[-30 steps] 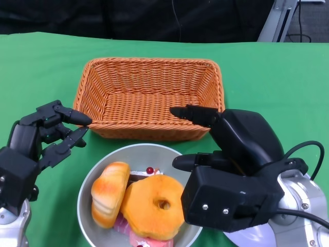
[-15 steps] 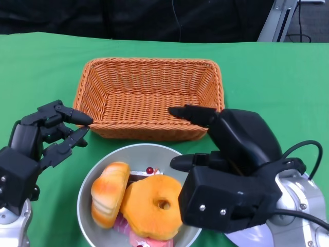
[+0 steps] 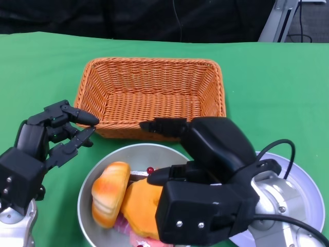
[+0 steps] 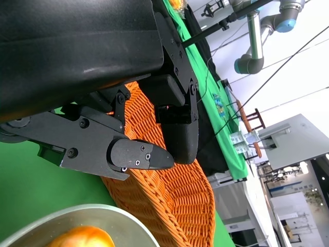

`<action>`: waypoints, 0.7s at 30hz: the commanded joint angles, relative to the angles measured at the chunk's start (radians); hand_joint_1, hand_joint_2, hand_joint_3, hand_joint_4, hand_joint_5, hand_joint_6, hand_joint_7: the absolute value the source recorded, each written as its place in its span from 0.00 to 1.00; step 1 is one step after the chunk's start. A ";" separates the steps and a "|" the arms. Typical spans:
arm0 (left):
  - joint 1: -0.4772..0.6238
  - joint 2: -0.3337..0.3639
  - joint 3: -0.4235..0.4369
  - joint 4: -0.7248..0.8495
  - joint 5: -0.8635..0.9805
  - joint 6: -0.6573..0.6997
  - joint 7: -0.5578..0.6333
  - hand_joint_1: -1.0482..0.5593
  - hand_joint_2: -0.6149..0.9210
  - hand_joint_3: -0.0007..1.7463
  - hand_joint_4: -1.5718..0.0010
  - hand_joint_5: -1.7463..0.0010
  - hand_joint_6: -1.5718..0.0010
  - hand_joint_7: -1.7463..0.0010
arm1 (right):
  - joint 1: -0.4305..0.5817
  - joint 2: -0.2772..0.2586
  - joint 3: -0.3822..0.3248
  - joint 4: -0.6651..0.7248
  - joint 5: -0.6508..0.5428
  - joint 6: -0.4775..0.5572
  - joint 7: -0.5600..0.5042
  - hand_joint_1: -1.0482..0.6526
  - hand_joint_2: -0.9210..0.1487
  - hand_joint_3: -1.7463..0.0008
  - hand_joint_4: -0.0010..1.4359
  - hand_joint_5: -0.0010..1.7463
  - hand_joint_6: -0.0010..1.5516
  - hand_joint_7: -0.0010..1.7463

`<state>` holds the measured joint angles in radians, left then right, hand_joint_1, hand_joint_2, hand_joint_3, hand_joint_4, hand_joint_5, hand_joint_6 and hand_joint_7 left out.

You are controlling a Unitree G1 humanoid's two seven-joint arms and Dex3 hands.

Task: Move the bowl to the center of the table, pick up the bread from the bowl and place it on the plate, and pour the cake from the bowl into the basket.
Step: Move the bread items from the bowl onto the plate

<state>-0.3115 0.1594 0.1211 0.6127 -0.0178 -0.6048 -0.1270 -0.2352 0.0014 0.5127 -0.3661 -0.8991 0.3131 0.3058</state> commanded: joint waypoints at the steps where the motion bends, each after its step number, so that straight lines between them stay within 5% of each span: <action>1: -0.006 0.010 0.008 -0.004 -0.016 -0.021 -0.006 0.47 1.00 0.13 0.48 0.26 0.48 0.44 | -0.015 0.003 0.004 0.004 -0.001 0.018 0.008 0.25 0.00 0.94 0.49 0.00 0.38 0.00; 13: -0.003 0.016 -0.004 -0.006 0.044 -0.035 0.039 0.44 1.00 0.13 0.50 0.26 0.49 0.43 | -0.029 -0.022 0.047 0.011 0.008 0.021 0.116 0.20 0.00 0.93 0.48 0.01 0.36 0.00; 21: -0.001 0.005 -0.009 -0.007 0.051 -0.041 0.051 0.42 1.00 0.11 0.55 0.05 0.49 0.43 | -0.024 -0.034 0.053 -0.003 0.007 0.026 0.150 0.20 0.00 0.93 0.47 0.00 0.35 0.00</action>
<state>-0.3115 0.1580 0.1124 0.6126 0.0315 -0.6289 -0.0906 -0.2544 -0.0223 0.5654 -0.3598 -0.9004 0.3334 0.4460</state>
